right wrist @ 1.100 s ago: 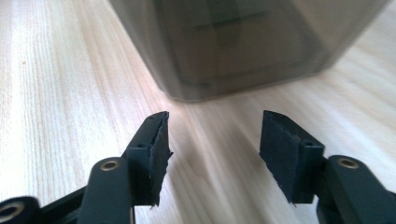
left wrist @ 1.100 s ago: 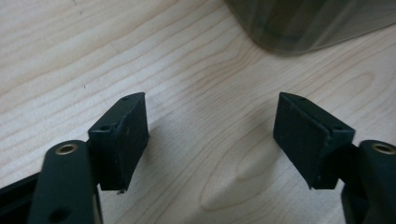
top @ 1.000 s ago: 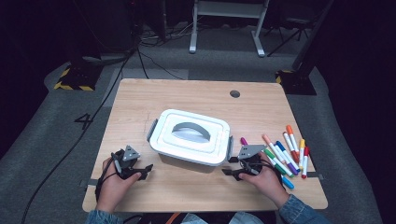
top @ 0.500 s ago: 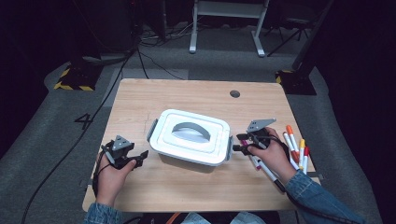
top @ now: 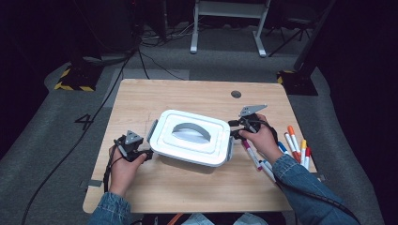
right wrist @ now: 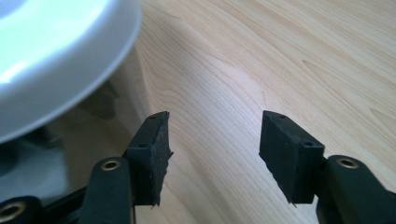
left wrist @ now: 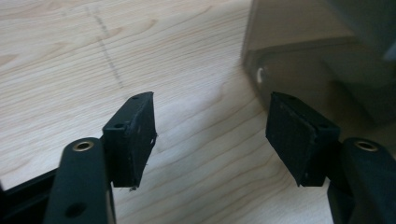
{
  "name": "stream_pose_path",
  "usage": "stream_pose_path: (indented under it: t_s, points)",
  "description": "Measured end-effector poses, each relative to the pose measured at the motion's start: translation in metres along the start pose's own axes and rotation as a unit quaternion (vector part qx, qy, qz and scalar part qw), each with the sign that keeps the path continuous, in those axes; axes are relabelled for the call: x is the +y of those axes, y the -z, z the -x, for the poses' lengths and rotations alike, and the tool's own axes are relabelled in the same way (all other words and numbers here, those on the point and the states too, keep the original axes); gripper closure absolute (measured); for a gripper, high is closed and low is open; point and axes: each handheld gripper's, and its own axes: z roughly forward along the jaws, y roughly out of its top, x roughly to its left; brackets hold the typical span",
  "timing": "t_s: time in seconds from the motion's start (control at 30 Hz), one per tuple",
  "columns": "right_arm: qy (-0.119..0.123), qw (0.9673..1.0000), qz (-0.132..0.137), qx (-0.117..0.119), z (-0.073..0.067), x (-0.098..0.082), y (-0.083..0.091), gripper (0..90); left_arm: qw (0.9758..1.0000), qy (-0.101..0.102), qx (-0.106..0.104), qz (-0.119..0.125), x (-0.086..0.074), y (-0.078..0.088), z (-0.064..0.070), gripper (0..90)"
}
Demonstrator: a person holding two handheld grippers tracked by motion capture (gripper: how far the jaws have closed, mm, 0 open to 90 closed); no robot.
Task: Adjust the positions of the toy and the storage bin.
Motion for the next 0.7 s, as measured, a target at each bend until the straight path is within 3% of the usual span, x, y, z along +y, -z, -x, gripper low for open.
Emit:
stream_pose_path:
  t_s: [0.07,0.17,0.33,0.4,0.7]
  points:
    - [-0.002,0.9999,0.008,0.015,0.001,-0.001,-0.001,44.0,0.9994,-0.035,-0.003,-0.005,0.005,-0.003,0.008,38.8]
    - [0.002,0.9992,0.013,0.038,-0.001,-0.002,0.001,44.3,0.9984,-0.056,0.005,-0.01,0.007,-0.002,0.013,47.3]
    - [0.003,0.9987,0.016,0.047,-0.009,-0.006,0.012,44.0,0.9982,-0.058,-0.012,-0.011,0.006,-0.002,0.02,49.4]
    - [0.008,0.999,0.007,0.044,-0.014,-0.01,0.02,44.1,0.9968,-0.076,-0.02,-0.014,0.006,-0.001,0.03,47.9]
    - [0.01,0.9992,-0.013,0.035,-0.035,-0.039,0.062,43.7,0.9938,-0.093,-0.061,-0.013,0.007,-0.004,0.062,45.6]
